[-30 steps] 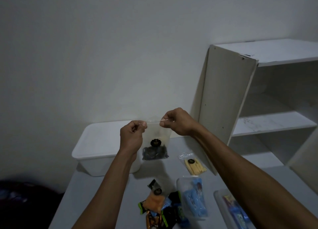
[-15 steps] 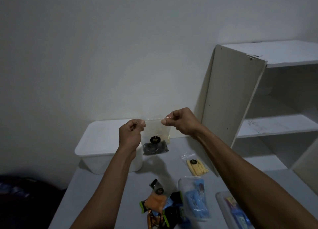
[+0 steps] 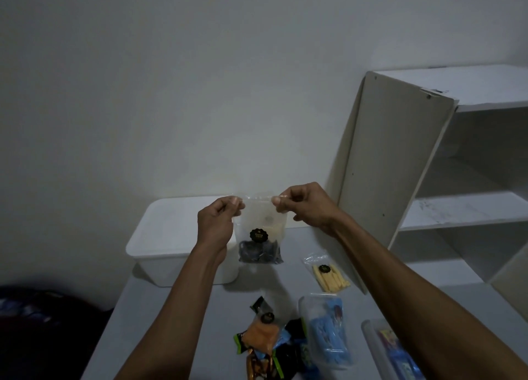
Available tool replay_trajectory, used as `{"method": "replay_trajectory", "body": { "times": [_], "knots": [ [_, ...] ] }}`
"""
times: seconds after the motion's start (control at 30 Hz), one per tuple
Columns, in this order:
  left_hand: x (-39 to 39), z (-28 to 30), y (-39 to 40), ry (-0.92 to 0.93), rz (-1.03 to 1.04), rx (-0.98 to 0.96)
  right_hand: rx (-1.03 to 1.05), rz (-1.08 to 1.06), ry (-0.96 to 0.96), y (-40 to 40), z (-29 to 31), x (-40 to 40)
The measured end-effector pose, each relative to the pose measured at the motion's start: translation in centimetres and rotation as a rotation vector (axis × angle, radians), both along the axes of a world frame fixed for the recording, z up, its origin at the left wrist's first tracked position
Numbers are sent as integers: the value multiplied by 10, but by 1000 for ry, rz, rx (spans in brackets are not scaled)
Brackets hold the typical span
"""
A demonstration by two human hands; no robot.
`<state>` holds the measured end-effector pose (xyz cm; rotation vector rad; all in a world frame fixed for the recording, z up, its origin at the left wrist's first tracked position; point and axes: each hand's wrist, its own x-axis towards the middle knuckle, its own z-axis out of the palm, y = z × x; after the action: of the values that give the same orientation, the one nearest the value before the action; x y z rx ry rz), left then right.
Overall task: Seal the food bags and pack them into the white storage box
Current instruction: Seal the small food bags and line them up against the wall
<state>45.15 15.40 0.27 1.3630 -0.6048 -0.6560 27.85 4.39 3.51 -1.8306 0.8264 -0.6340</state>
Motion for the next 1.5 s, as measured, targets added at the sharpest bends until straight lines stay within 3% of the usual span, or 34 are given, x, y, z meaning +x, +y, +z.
{"method": "replay_trajectory", "body": {
  "times": [0.23,0.37,0.53,1.0,1.27,1.5],
  "knots": [
    [-4,-1,-5,-146,-80,34,-30,104,166,-2,18,14],
    [-6,-2,-9,-172,-27,39,-62,140,248,-1,18,18],
    [-15,-5,-11,-194,184,171,-14,3,136,8,-3,29],
    [-24,4,-5,-86,97,380,39,-55,93,26,-21,40],
    [-27,-3,-5,-80,60,321,201,-132,45,27,-31,38],
    [-29,-10,-2,-111,64,281,209,-84,76,34,-34,27]
  ]
}}
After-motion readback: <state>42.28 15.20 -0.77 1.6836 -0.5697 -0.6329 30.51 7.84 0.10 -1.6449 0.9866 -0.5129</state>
